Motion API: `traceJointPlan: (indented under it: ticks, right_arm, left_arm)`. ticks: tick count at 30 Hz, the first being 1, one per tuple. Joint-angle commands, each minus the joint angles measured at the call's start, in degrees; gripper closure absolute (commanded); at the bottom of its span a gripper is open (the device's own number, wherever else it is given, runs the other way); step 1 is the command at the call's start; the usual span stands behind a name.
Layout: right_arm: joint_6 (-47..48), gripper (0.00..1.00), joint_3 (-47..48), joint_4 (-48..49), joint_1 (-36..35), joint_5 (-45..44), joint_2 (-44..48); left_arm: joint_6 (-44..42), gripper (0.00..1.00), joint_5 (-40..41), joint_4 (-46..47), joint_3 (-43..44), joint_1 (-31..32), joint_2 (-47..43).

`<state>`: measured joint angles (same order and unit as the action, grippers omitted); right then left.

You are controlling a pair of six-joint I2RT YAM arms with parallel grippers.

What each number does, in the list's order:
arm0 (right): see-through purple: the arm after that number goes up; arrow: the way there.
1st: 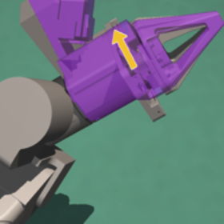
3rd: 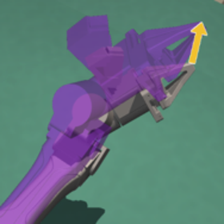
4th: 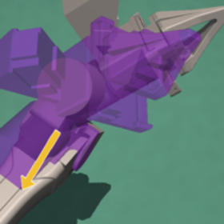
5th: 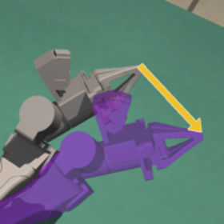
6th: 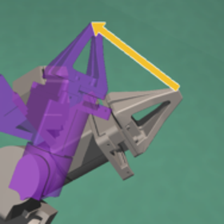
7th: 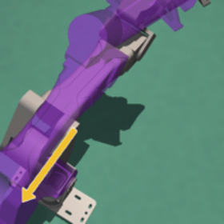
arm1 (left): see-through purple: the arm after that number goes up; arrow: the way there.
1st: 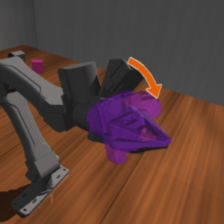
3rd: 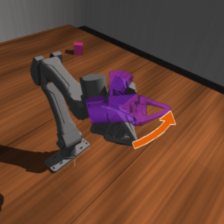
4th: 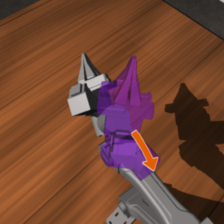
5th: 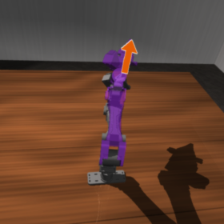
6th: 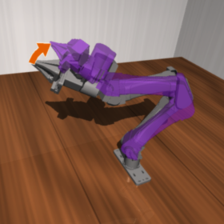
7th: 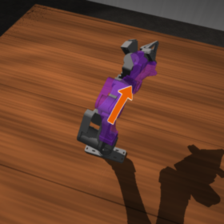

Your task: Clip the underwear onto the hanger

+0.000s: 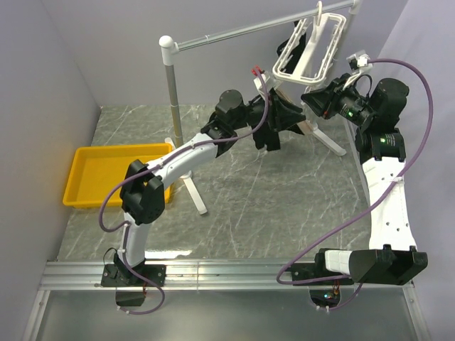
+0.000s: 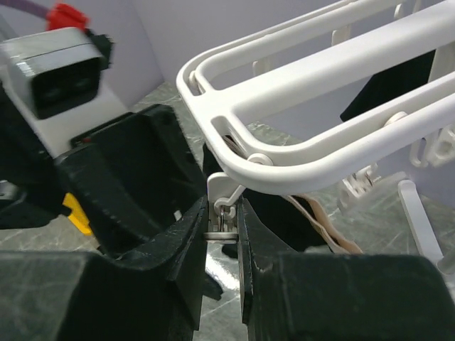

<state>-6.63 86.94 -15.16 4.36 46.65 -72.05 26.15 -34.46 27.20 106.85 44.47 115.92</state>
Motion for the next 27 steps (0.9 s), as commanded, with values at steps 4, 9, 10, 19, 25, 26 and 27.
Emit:
traceJointPlan:
  ticks: [4, 9, 10, 19, 25, 26, 27]
  right_arm:
    - [-0.1, 0.99, 0.2, 2.7, -0.2, 4.1, 0.2]
    - [-0.3, 0.97, 1.2, 1.7, -0.2, 5.0, -0.9]
    - [-0.3, 0.96, 1.2, 1.7, -0.2, 5.1, -0.9]
    - [-2.3, 0.94, 1.0, 2.7, -0.2, 6.1, -1.3]
    - [-3.5, 0.96, 1.6, 2.6, -0.2, 7.1, -2.0]
    - [-3.6, 0.96, 1.8, 2.5, -0.2, 7.4, -2.1]
    - [-3.6, 0.96, 1.8, 2.1, -0.2, 7.6, -2.1]
  left_arm:
    - [11.2, 0.52, -5.3, 9.8, 4.9, -1.6, 1.9]
    - [13.0, 0.49, -7.6, 12.1, 6.9, -1.6, 3.3]
    - [13.0, 0.49, -7.7, 12.0, 7.1, -1.5, 3.5]
    - [12.3, 0.55, -9.0, 11.0, 9.9, -0.7, 5.5]
    - [12.2, 0.63, -9.1, 11.6, 10.4, -0.7, 6.0]
    - [12.3, 0.65, -9.2, 11.6, 10.5, -0.7, 6.1]
    - [12.4, 0.67, -9.3, 12.0, 10.5, -0.7, 5.9]
